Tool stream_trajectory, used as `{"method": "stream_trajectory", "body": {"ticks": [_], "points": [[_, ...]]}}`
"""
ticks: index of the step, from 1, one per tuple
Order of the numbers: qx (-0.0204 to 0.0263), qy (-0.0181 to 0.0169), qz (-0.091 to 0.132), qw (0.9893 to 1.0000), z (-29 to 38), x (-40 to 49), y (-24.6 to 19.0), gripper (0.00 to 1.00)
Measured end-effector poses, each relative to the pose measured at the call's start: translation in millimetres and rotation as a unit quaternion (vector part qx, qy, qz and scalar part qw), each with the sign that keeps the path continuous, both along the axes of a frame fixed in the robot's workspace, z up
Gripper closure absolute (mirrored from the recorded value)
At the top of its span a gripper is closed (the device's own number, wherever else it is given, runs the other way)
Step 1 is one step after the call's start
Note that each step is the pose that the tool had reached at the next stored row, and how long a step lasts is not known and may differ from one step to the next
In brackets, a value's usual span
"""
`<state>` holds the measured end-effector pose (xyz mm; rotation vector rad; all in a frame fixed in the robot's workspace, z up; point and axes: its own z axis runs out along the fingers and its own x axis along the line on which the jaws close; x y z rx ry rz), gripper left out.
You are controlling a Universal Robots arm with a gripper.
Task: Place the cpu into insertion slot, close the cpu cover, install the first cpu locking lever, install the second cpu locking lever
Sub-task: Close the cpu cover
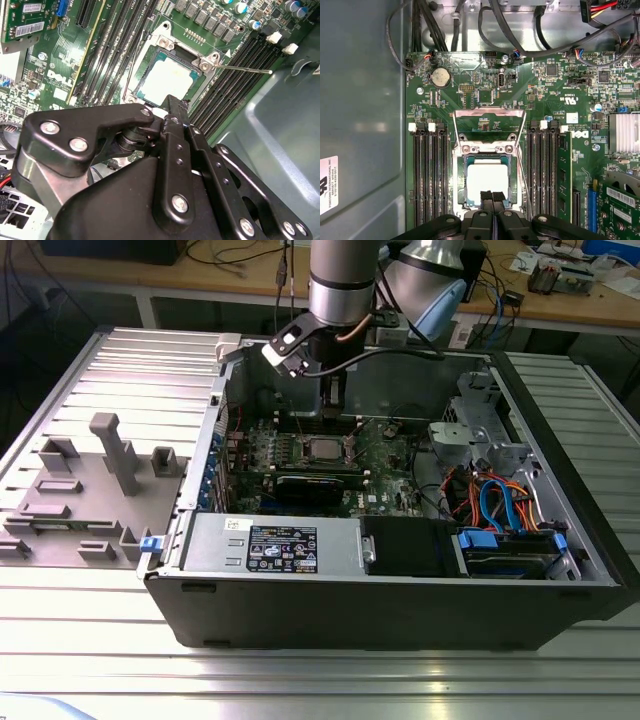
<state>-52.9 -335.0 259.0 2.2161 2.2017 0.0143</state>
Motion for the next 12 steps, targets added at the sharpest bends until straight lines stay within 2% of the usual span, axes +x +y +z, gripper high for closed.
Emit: {"method": "stream_trajectory", "body": {"ticks": [12], "points": [[0.0000, -0.0001, 0.000, 1.0000, 3.2, 0.4, 0.0, 0.89]]}}
